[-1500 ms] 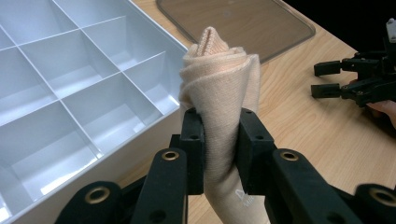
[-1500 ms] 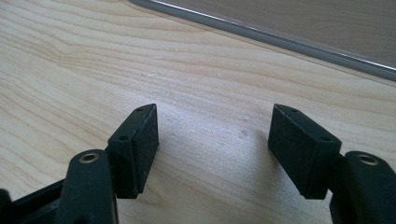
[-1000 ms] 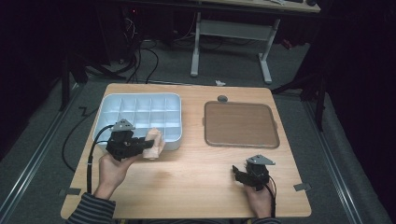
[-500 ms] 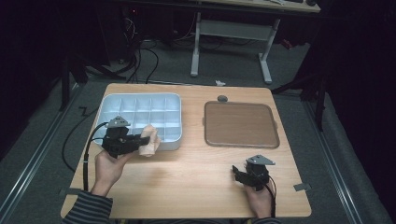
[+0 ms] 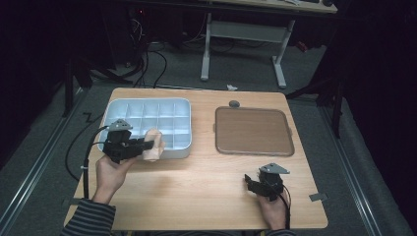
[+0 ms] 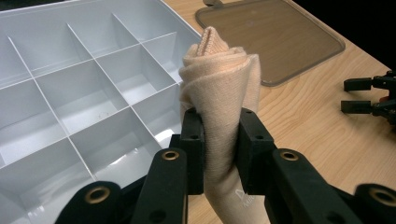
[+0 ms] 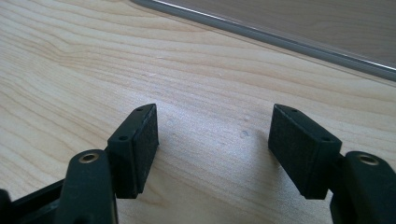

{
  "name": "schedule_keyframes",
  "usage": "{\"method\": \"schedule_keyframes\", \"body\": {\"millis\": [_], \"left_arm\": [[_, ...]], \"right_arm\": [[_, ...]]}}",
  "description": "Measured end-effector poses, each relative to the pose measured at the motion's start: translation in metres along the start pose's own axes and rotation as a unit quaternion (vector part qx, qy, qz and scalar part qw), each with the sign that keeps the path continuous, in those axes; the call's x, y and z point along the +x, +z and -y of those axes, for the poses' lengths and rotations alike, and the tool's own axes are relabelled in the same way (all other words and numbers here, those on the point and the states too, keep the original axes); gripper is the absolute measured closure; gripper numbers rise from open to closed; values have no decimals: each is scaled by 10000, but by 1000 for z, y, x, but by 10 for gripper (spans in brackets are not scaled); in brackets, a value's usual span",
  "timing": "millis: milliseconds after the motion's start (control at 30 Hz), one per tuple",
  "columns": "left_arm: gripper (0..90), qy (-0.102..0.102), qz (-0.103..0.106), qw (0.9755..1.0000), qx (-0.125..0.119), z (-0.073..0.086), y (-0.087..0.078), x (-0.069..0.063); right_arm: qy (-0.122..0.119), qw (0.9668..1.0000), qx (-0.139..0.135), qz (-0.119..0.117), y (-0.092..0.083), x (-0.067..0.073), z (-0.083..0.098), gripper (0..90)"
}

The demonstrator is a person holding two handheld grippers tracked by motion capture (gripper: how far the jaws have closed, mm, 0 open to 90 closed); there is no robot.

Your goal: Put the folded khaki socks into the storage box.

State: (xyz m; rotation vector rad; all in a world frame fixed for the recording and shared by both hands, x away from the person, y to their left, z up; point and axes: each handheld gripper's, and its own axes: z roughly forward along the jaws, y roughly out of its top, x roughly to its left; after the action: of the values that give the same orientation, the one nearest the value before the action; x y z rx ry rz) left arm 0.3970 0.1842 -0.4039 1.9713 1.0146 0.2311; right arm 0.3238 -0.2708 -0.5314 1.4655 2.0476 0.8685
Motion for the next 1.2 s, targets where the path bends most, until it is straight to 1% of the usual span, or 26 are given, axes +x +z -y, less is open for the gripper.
{"method": "schedule_keyframes", "body": {"millis": [467, 767, 1000, 1100, 1200], "left_arm": [[751, -167, -112, 9998, -30, 1, -4, 13], [752, -269, -131, 9995, -51, -1, -6, 20], [752, -205, -255, 9995, -1, -5, -10, 24], [751, -228, -295, 9993, -4, -7, -12, 27], [751, -292, -308, 9991, -24, -8, -13, 31]], "right_arm": [[-2, 10000, 0, 0, 0, 0, 0, 331], [0, 10000, 3, 7, 0, 0, 0, 331], [0, 10000, 3, 4, 0, 0, 0, 331], [-1, 10000, 2, 4, 0, 0, 0, 331], [-2, 10000, 4, 7, 0, 0, 0, 331]]}}
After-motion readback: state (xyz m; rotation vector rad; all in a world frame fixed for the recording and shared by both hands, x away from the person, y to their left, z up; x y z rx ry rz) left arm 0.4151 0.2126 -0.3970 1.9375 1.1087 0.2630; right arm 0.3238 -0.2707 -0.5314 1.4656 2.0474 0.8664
